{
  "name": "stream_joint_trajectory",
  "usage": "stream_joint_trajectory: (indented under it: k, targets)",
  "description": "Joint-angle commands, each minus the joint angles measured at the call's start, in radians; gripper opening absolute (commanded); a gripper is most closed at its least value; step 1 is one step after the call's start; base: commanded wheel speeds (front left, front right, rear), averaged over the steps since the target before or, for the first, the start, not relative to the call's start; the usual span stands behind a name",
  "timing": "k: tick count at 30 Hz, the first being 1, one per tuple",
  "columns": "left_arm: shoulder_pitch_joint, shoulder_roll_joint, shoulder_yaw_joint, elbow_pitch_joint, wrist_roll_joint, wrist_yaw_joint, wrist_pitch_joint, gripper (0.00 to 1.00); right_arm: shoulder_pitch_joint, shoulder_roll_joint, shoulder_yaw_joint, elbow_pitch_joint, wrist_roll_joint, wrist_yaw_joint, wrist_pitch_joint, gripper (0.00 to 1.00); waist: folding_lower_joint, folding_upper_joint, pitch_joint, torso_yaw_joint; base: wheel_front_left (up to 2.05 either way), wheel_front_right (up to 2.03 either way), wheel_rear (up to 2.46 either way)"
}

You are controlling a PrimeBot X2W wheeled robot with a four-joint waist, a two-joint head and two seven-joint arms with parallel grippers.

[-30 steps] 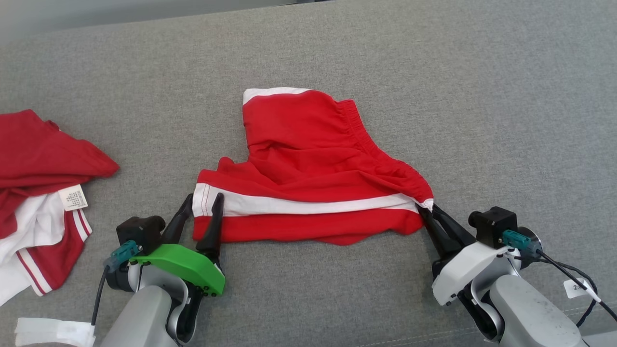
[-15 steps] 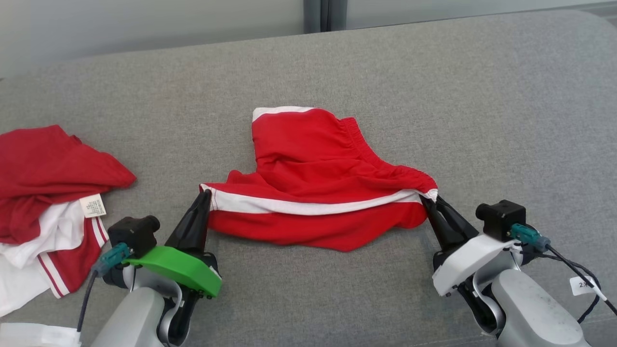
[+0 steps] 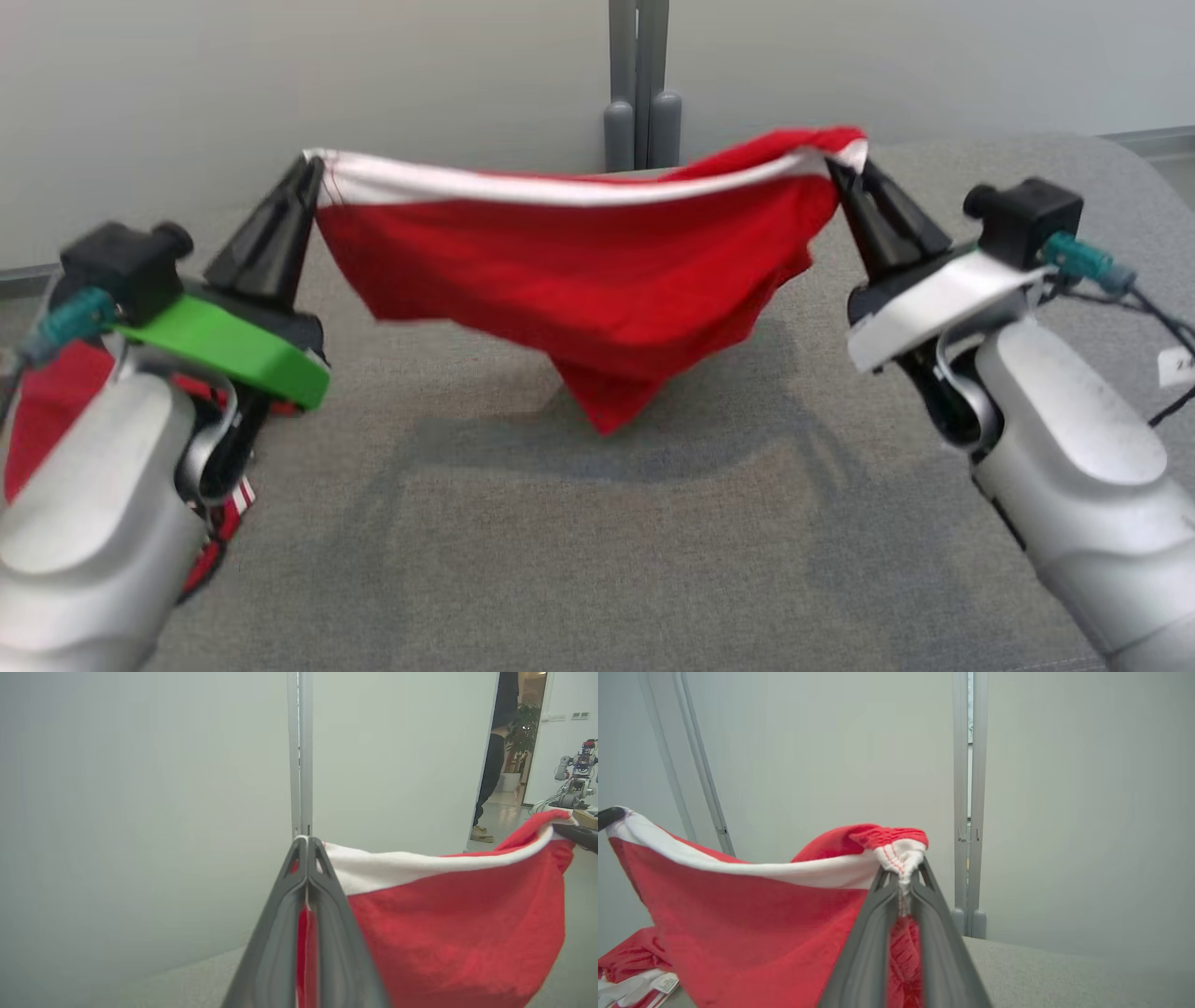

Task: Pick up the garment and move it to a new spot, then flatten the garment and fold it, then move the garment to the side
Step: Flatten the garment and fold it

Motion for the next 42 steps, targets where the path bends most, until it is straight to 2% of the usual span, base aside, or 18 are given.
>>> stream_joint_trajectory:
  k: [1,5,8,12,15,18,20,23,26,27,30,33,37,42]
  targets:
    - [-0.071,0.029,-0.019,-0.002,-0.004,-0.002,0.001,0.0,-0.059,-0.015,-0.002,0.011,0.007,-0.001,-0.003,0.0,0.0,0.0,-0.018,0.002,0.0,0.0,0.0]
    - [-0.215,0.067,-0.064,0.017,-0.011,-0.002,0.018,0.0,-0.198,-0.03,0.024,0.062,0.001,-0.001,0.0,0.0,0.0,0.0,0.007,0.002,0.0,0.0,0.0]
    - [-0.327,0.074,-0.095,0.045,-0.001,-0.002,0.028,0.0,-0.306,-0.047,0.058,0.112,-0.017,-0.001,0.009,0.0,0.0,0.0,0.056,0.006,0.0,0.0,0.0]
    - [-0.468,0.039,-0.115,0.108,0.018,-0.002,0.027,0.0,-0.445,-0.056,0.077,0.19,-0.034,-0.001,0.013,0.0,0.0,0.0,0.148,0.022,0.0,0.0,0.0]
    - [-0.575,0.015,-0.132,0.172,0.078,0.0,0.018,0.0,-0.552,-0.06,0.073,0.242,-0.06,-0.001,0.006,0.0,0.0,0.0,0.221,0.038,0.0,0.0,0.0]
    - [-0.672,-0.025,-0.155,0.219,0.144,0.001,0.007,0.0,-0.647,-0.078,0.064,0.279,-0.095,-0.001,-0.002,0.0,0.0,0.0,0.259,0.061,0.0,0.0,0.0]
    - [-0.708,-0.031,-0.162,0.229,0.165,0.0,0.005,0.0,-0.682,-0.083,0.058,0.286,-0.111,-0.001,-0.003,0.0,0.0,0.0,0.273,0.066,0.0,0.0,0.0]
    - [-0.794,-0.055,-0.157,0.247,0.21,0.0,-0.002,0.0,-0.755,-0.089,-0.017,0.278,-0.153,-0.001,-0.003,0.0,0.0,0.0,0.307,0.086,0.0,0.0,0.0]
    - [-0.845,-0.073,-0.11,0.213,0.255,0.001,0.0,0.0,-0.777,-0.085,-0.09,0.257,-0.203,-0.001,-0.002,0.0,0.0,0.0,0.325,0.098,0.0,0.0,0.0]
    - [-0.847,-0.083,-0.078,0.185,0.282,0.002,-0.001,0.0,-0.77,-0.081,-0.137,0.245,-0.231,-0.001,-0.002,0.0,0.0,0.0,0.338,0.105,0.0,0.0,0.0]
    - [-0.786,-0.099,-0.051,0.161,0.306,0.001,0.0,0.0,-0.709,-0.064,-0.152,0.253,-0.246,-0.001,-0.002,0.0,0.0,0.0,0.36,0.111,0.0,0.0,0.0]
    - [-0.732,-0.112,-0.039,0.128,0.318,0.0,0.0,0.0,-0.671,-0.064,-0.177,0.231,-0.212,-0.001,-0.003,0.0,0.0,0.0,0.393,0.112,0.0,0.0,0.0]
    - [-0.62,-0.129,-0.012,0.077,0.306,0.0,0.0,0.0,-0.543,-0.057,-0.119,0.218,-0.158,-0.001,-0.002,0.0,0.0,0.0,0.429,0.109,0.0,0.0,0.0]
    - [-0.412,-0.158,0.003,0.039,0.284,-0.001,0.0,0.0,-0.364,-0.095,-0.033,0.212,-0.072,-0.001,-0.003,0.0,0.0,0.0,0.413,0.103,0.0,0.0,0.0]
